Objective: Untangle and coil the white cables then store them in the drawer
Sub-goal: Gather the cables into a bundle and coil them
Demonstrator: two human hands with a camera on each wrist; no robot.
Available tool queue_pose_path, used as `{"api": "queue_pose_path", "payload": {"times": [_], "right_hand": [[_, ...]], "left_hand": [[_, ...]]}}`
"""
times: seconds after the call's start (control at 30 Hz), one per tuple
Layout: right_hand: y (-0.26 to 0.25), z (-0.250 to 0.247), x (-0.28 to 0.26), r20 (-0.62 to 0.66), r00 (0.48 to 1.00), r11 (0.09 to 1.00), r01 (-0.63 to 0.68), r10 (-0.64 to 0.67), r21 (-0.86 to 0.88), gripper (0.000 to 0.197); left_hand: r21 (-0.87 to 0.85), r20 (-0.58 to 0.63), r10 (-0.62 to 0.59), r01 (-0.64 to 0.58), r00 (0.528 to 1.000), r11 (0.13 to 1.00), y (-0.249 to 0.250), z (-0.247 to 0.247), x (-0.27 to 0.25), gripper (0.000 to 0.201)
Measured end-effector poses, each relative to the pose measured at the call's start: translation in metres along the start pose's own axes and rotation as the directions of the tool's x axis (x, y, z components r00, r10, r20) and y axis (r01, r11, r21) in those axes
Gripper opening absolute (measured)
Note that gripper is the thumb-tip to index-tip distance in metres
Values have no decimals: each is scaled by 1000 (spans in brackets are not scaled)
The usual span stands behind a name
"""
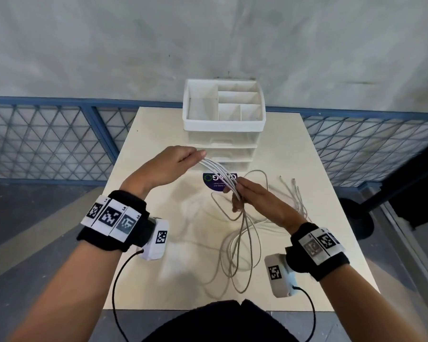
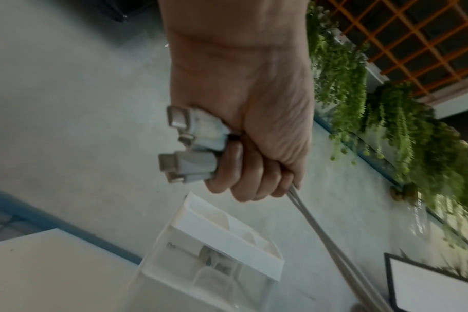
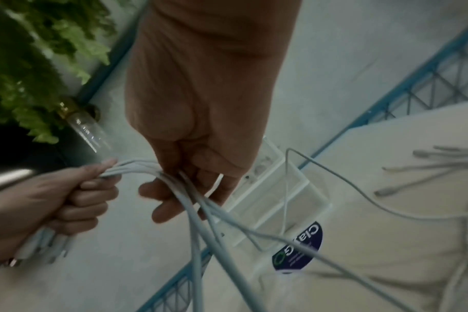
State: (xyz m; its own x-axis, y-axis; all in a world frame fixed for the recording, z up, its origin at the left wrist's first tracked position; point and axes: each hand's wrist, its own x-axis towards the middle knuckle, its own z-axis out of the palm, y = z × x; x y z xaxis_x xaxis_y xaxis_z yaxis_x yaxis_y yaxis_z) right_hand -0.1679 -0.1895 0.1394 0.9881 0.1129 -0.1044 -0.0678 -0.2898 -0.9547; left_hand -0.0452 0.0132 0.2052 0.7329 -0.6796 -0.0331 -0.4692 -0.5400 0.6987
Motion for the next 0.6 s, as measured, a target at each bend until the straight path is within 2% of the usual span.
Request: {"api": "queue_pose_path", "payload": {"times": [0.07, 0.2, 0.33, 0.43, 0.5, 0.6], "right_hand": [[0, 2, -4, -53, 998, 1000, -21, 22, 19, 38], [2, -6, -8, -100, 995, 1000, 0, 0, -4, 35], [-3, -9, -1, -266, 964, 977, 34, 24, 210, 34], [-11, -3, 11, -382, 923, 930, 104, 42, 353, 34], [-16, 6, 18, -427, 904, 934, 120, 37, 335, 36], [-25, 18, 24, -498, 867, 974, 104, 11, 203, 40]], "left_hand": [[-3, -24, -10, 10, 1000, 1000, -6, -8, 1, 46], [-30, -6, -25, 24, 1000, 999, -13, -7, -2, 46], [-224, -24, -74, 67, 997, 972, -17, 29, -9, 38], [-409, -14, -44, 35, 999, 912, -15, 69, -9, 29], [-502, 0, -56, 49, 998, 864, -7, 92, -8, 28], [-590, -8, -49, 35, 999, 806, 4, 107, -5, 25]]}}
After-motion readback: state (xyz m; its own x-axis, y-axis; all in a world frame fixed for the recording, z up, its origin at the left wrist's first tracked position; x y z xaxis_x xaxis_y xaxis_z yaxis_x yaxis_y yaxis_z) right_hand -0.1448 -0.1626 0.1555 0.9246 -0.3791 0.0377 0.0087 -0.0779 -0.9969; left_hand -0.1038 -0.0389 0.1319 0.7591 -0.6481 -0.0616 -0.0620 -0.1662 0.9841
